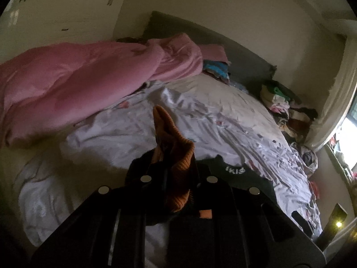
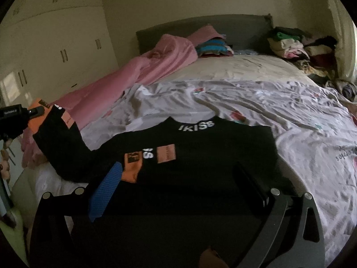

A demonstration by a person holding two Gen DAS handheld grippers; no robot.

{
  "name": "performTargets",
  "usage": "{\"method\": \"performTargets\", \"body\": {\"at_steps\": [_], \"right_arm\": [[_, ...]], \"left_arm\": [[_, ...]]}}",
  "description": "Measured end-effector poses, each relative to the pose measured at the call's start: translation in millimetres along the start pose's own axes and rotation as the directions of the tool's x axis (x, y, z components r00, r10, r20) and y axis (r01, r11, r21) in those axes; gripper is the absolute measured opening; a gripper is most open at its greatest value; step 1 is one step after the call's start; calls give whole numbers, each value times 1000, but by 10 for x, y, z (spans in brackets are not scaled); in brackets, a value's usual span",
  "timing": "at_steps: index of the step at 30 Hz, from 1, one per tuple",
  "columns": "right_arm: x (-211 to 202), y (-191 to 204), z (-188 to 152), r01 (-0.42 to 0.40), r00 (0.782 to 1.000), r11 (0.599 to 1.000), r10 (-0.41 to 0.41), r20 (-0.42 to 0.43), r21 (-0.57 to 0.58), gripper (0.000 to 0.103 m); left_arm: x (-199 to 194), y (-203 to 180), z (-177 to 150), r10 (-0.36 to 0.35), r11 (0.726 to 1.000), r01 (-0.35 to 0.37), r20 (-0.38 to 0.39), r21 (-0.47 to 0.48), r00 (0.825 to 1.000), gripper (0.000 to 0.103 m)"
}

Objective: Fold small clothes
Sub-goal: 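Grasp the other orange-cuffed sleeve end with the left gripper and lift it, then lay the held sleeve across the shirt body with the left gripper and release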

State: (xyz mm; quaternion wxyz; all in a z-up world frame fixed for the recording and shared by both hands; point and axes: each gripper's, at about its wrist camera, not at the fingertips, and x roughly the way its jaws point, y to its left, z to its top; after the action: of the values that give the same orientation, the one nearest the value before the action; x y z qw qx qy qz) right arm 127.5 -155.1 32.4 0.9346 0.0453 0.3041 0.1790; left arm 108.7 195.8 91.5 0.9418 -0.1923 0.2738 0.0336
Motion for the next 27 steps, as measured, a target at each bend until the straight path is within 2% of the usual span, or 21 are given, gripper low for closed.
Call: {"method": "performTargets", "body": {"at_steps": [13,17,22,27], "right_arm": [[-183,-565,-36,37,999,992,-41,28,125,98],[-247,-718,-41,46,998,987,-52,40,152,98],[-309,-893,-76,63,996,981,-73,44,183,98],[-347,-1062,-116,90,994,973,-101,42,212,98]], "left_arm": [[208,-1021,159,-115,985,117,-25,128,993,7],[292,-1308,107,-163,974,168,-43,153,986,7],[524,-1588,-72,-224,957,239,-104,163,969,7],[784,-1698,-257,-260,947,285,-167,149,951,6]]}}
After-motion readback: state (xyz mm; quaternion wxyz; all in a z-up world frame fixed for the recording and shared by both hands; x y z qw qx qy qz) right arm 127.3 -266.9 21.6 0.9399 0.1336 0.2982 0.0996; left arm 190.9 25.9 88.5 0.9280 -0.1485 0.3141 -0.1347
